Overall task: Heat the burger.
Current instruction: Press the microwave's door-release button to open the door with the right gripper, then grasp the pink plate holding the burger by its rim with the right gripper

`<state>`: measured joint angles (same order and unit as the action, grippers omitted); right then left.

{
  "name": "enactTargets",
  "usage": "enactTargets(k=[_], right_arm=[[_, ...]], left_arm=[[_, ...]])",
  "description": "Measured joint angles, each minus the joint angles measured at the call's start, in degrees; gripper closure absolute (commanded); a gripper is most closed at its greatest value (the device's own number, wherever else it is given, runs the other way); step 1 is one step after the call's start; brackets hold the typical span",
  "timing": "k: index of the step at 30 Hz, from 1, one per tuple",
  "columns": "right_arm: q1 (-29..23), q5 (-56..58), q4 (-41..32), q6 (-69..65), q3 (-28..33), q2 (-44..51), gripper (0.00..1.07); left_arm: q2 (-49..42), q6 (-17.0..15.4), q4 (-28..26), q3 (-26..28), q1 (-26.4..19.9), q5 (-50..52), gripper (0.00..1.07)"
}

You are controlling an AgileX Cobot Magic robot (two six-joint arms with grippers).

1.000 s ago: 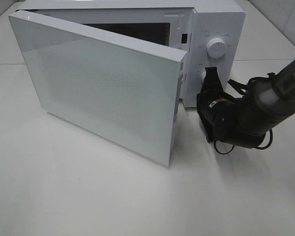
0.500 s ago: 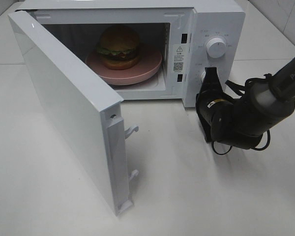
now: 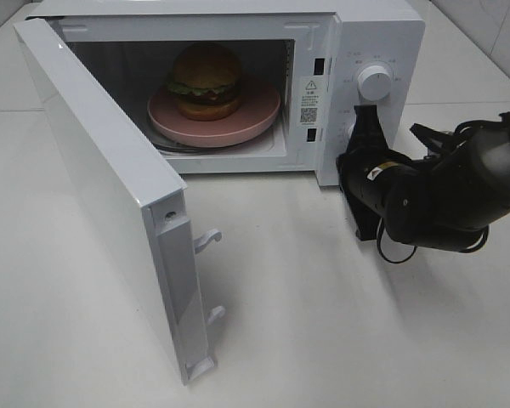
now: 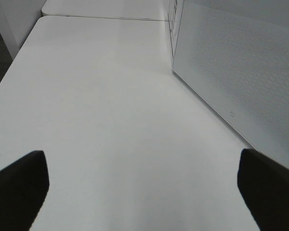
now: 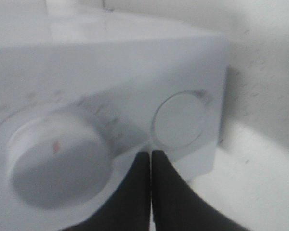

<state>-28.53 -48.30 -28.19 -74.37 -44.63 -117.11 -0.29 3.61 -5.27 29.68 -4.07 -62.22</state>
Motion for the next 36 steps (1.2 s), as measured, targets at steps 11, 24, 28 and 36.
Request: enactTargets(k=[11, 24, 28, 36], right_arm=[[-0.3, 10.8, 9.3, 0.2, 5.8, 7.7, 1.07], [-0.3, 31.9, 12.8, 29.0, 6.8, 20.3, 1.05], [-0.3, 39.5, 12.9, 38.8, 6.8, 23.0, 1.05], [-0.3, 55.2, 13.1, 59.7, 5.2, 26.9, 1.04]], left_arm=[[0.0, 0.0, 0.0, 0.0, 0.0, 0.0, 0.04], [0.0, 0.0, 0.0, 0.0, 0.0, 0.0, 0.04], [0.0, 0.0, 0.0, 0.0, 0.0, 0.0, 0.04], [0.0, 0.0, 0.0, 0.0, 0.0, 0.0, 0.04]])
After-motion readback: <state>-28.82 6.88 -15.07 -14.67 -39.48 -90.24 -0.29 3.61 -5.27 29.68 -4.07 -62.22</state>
